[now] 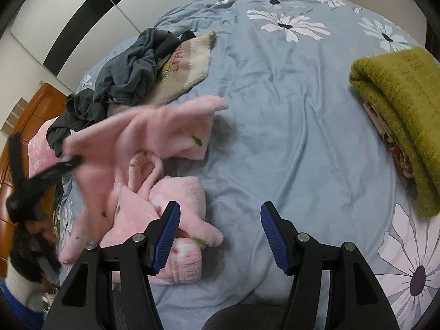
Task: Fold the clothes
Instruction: 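Grasp a pink fleece edge with the left gripper and lift it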
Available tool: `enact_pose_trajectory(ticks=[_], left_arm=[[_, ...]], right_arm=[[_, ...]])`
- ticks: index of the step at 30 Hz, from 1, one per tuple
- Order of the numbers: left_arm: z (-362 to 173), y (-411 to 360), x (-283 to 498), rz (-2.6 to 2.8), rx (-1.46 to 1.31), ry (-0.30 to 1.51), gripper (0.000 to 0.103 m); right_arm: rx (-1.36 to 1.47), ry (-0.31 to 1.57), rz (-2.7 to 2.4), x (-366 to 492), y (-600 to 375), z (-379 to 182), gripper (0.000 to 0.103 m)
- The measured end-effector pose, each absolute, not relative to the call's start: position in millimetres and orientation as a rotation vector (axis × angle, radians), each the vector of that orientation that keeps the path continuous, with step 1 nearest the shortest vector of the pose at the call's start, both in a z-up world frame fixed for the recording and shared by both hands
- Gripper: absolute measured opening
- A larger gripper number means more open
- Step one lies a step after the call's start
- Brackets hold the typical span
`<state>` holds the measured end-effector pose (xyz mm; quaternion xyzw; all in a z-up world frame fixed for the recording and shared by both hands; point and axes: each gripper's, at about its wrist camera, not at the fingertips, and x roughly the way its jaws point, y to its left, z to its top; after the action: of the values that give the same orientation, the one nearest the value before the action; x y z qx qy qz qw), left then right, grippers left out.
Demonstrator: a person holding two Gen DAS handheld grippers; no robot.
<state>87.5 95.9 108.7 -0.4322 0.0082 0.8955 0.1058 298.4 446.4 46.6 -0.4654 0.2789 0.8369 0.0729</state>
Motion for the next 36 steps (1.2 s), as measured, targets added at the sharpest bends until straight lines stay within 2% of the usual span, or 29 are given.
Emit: enact_pose_trajectory(ticks=[5, 10, 15, 19, 23, 28, 34, 35, 36], left_arm=[[144.4, -37.8, 68.0, 2.862, -1.246, -0.176, 0.01], [137.6, -133.9, 64.7, 3.018, -1.303, -0.254, 0.01], [111.2, -213.2, 80.3, 3.085, -1.393, -0.477, 0.01], [86.1, -245.2, 102.3, 3.11, -1.468, -0.551, 0.01], [62.9, -280.9, 116.5, 3.1, -1.526, -0.759, 0.01], [56.0, -287.3, 119.9, 3.08, -1.536, -0.732, 0.01], [64.6, -287.5, 122.8, 3.046, -1.496, -0.694, 0.01], [67.9, -285.9, 122.9, 3.042, -1.485, -0.683, 0.01], [71.4, -284.3, 123.0, 3.039, -1.473, -0.675, 0.01]], right_arm=[[-1.414, 0.794, 2.53, 292.2, 431.8, 51.3, 0.062], [-1.471, 0.742, 2.529, 284.0, 417.1, 46.6, 0.062], [-1.493, 0.728, 2.514, 276.5, 409.0, 43.3, 0.062], [-1.49, 0.707, 2.56, 259.4, 395.5, 49.6, 0.062], [-1.525, 0.657, 2.682, 223.5, 368.2, 59.6, 0.062], [-1.592, 0.66, 2.678, 176.8, 354.8, 42.8, 0.062], [-1.743, 0.492, 2.576, 128.3, 346.2, 6.4, 0.062], [-1.755, 0.479, 2.564, 124.2, 345.6, 3.8, 0.057], [-1.768, 0.481, 2.553, 121.0, 345.3, 1.0, 0.046]])
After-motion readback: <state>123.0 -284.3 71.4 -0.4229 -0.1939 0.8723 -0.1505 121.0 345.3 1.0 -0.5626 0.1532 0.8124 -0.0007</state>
